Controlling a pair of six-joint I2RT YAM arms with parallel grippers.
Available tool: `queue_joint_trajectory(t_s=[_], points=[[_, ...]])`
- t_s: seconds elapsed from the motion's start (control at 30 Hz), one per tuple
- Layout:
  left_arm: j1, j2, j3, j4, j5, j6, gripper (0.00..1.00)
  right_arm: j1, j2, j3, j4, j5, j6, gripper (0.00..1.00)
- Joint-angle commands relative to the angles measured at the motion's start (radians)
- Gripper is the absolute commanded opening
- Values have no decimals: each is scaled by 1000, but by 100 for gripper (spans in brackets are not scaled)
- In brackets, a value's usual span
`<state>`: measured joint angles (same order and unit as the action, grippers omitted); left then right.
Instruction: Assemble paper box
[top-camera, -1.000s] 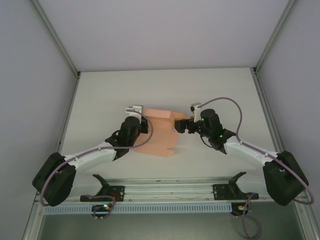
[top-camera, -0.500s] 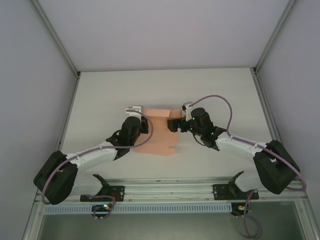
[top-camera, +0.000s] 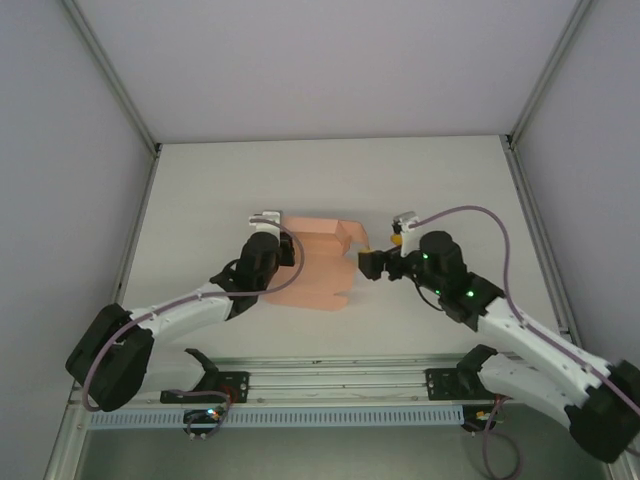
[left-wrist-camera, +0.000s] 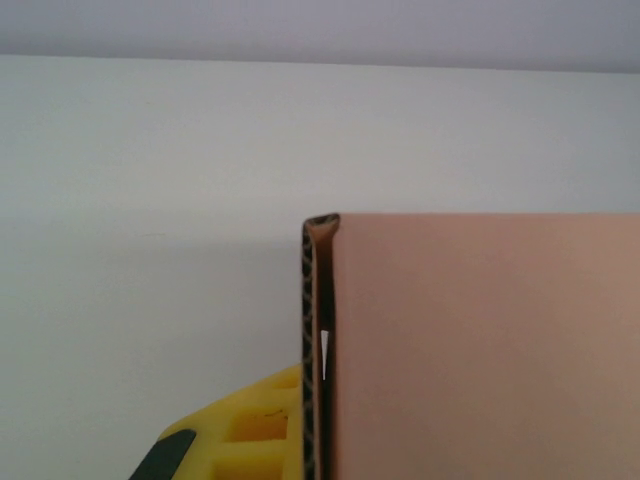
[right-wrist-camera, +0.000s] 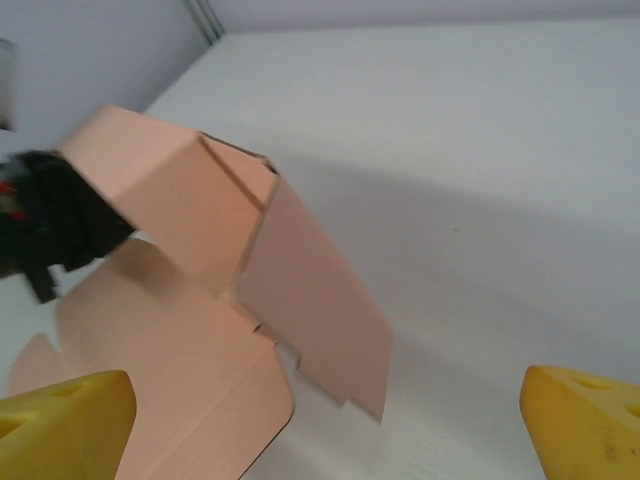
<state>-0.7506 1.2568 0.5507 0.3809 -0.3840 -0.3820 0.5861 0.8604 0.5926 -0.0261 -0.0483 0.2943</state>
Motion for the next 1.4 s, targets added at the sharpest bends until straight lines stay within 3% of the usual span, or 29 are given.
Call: queue_joint_trajectory(t_s=[0.0,0.2,0.27,0.47,0.57,0.77,1.03,1.37], points=[[13,-34,-3,-20,31,3,0,-25,-110,-20,-156,42,-29,100],[15,-56,-6,-26,64,11,0,-181,-83,14,-204,-9,-30,99],[15,-56,-5,-27,76,11,0,-210,-11,32,-172,-33,-46,91],[14,-53,2,-34,84,11,0,-216,237,132,-93,-199,-110,87],[15,-48,6,-35,82,11,0,-205,313,165,-41,-338,-124,81],[15,-30,17,-33,81,7,0,-139,391,200,-3,-463,-161,65],[12,-3,31,-38,94,-6,0,-73,514,249,82,-484,-119,60],[13,-16,32,-77,45,-19,0,-19,542,280,13,-305,-166,57]])
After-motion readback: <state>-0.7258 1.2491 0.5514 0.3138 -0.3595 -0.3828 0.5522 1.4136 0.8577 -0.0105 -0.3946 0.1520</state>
